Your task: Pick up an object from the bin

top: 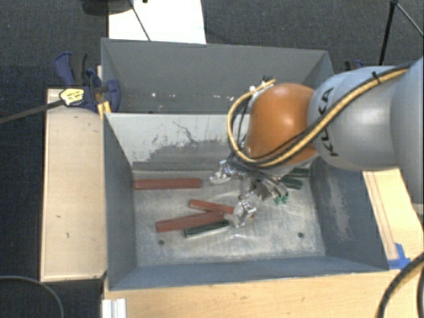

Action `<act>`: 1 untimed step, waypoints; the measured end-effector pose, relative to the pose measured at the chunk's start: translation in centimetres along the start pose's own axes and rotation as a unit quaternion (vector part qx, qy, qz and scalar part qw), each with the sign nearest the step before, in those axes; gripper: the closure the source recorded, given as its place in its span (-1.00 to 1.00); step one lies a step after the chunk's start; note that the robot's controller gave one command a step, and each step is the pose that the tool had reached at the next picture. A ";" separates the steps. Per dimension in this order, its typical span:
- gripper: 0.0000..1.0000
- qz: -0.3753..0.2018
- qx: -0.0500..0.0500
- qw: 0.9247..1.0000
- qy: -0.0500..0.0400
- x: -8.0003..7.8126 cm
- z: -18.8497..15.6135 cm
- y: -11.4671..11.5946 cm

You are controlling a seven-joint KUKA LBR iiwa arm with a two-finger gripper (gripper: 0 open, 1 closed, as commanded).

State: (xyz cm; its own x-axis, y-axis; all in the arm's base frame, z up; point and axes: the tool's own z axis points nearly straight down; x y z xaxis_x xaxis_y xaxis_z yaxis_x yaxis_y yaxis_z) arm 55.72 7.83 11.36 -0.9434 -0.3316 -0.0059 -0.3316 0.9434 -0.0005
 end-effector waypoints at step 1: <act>-1.00 -0.037 0.000 0.999 0.001 -0.1 4.3 3.0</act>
Offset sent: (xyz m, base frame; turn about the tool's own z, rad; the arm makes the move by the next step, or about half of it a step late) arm -0.0050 0.0186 -0.0436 -0.1678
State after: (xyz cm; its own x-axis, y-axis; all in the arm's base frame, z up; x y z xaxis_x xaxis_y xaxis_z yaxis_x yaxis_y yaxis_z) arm 54.84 10.71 7.07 -0.9159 -0.4014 -0.0042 -0.4014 0.9159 -0.0012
